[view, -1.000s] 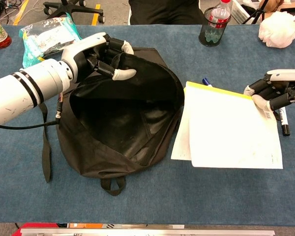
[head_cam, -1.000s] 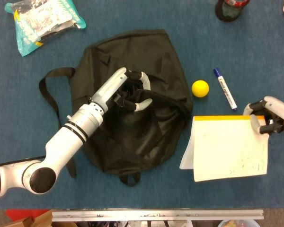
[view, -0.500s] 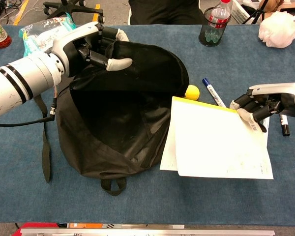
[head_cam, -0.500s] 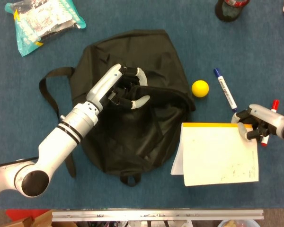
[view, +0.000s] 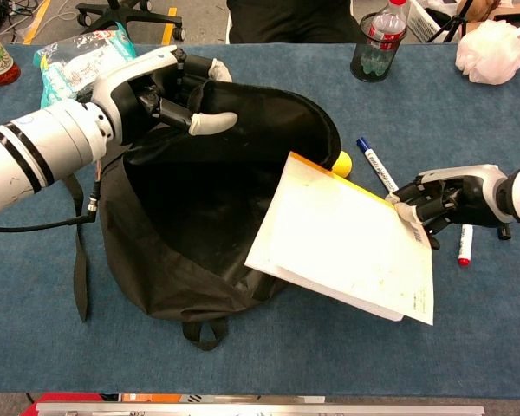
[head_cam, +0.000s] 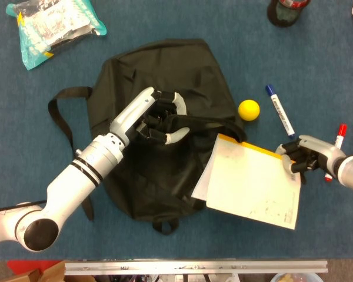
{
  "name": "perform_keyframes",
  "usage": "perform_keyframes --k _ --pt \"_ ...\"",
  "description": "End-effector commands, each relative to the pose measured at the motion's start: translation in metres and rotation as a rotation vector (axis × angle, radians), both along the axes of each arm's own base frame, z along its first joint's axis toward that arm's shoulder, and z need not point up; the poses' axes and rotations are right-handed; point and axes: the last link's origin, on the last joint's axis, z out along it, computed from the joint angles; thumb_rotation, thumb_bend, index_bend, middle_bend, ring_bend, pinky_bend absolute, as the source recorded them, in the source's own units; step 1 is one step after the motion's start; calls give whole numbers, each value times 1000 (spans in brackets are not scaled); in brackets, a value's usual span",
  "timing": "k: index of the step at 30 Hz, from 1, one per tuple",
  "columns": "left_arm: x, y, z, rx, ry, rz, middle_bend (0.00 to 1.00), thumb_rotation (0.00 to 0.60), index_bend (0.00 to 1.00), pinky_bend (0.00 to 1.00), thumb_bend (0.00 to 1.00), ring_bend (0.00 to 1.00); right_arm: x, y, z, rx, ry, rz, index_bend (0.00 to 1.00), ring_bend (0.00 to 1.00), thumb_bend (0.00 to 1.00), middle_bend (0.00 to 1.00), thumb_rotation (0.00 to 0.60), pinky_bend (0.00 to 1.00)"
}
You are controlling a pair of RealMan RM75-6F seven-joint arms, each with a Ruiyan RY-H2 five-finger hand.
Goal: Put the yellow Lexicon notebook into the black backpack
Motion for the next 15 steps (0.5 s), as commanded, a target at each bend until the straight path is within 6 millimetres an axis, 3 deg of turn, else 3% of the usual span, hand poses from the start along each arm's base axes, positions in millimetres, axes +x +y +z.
perform_keyframes --k 1,11,15 --pt "1 -1 0 -1 0 -5 653 600 623 832 316 649 0 1 -5 25 9 -32 758 542 689 688 600 723" --pt "-2 -10 -4 -13 21 -34 650 600 623 826 316 644 1 -3 -12 51 26 -180 765 542 720 688 600 724" --pt "-1 -13 -5 -20 26 -47 649 600 623 823 316 642 0 -4 -13 71 66 -156 765 542 720 688 600 724"
